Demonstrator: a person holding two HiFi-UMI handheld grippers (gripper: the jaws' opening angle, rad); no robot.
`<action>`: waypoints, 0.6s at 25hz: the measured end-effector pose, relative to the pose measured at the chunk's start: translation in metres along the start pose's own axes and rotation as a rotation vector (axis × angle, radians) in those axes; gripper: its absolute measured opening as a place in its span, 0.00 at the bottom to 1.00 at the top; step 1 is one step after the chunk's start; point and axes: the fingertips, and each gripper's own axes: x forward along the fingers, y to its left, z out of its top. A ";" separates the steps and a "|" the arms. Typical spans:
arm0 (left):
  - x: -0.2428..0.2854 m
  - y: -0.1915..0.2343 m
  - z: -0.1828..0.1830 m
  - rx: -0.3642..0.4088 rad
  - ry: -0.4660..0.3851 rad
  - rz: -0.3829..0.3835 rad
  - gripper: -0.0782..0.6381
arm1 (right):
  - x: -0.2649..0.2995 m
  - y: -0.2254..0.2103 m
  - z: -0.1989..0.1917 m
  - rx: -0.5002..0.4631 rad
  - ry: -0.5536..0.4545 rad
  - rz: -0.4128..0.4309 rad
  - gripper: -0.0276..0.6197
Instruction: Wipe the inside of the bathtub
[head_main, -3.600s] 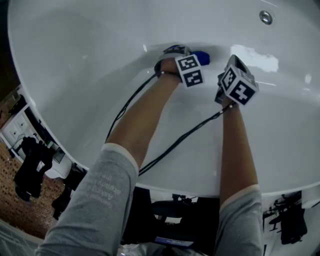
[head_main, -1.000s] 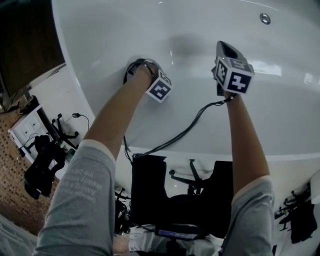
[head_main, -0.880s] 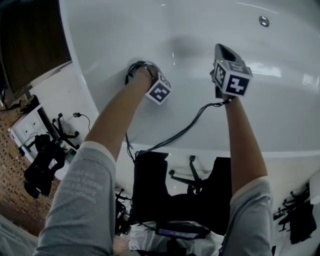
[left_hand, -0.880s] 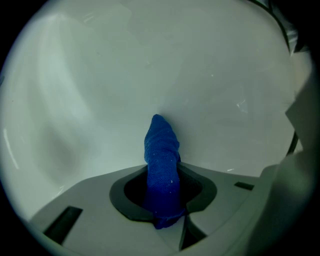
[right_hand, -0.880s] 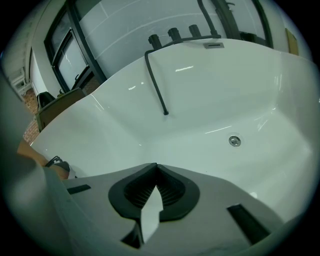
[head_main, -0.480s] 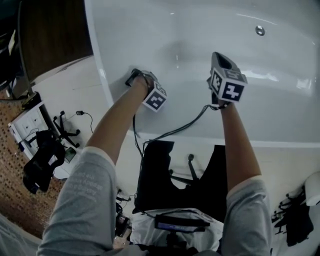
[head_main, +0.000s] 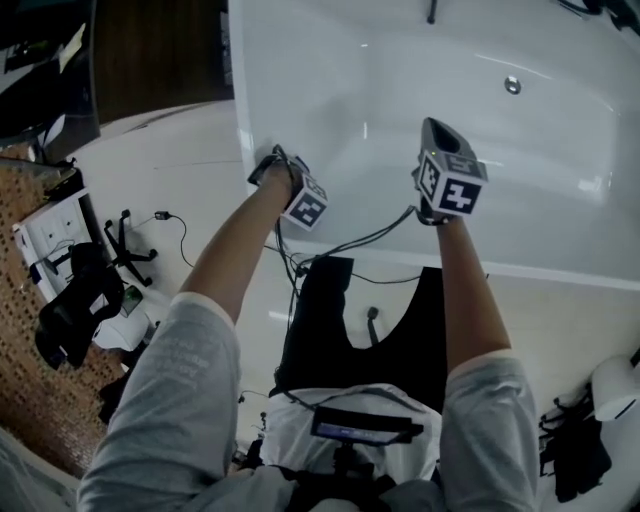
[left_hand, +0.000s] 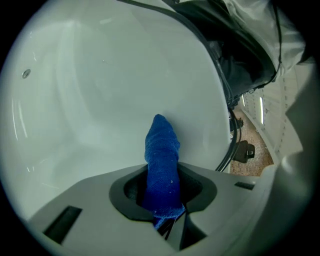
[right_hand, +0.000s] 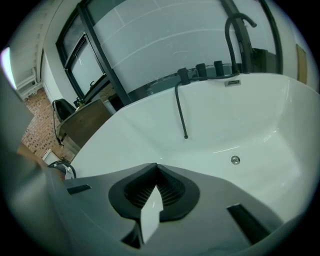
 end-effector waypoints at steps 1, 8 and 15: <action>-0.001 -0.006 -0.002 -0.017 -0.006 0.006 0.27 | -0.005 0.006 0.004 -0.007 -0.006 0.006 0.06; -0.015 -0.039 0.004 -0.145 -0.031 0.017 0.27 | -0.048 0.023 0.019 -0.086 -0.003 0.013 0.06; -0.035 -0.036 0.011 -0.431 -0.343 0.092 0.28 | -0.054 0.056 0.017 -0.140 -0.010 0.065 0.06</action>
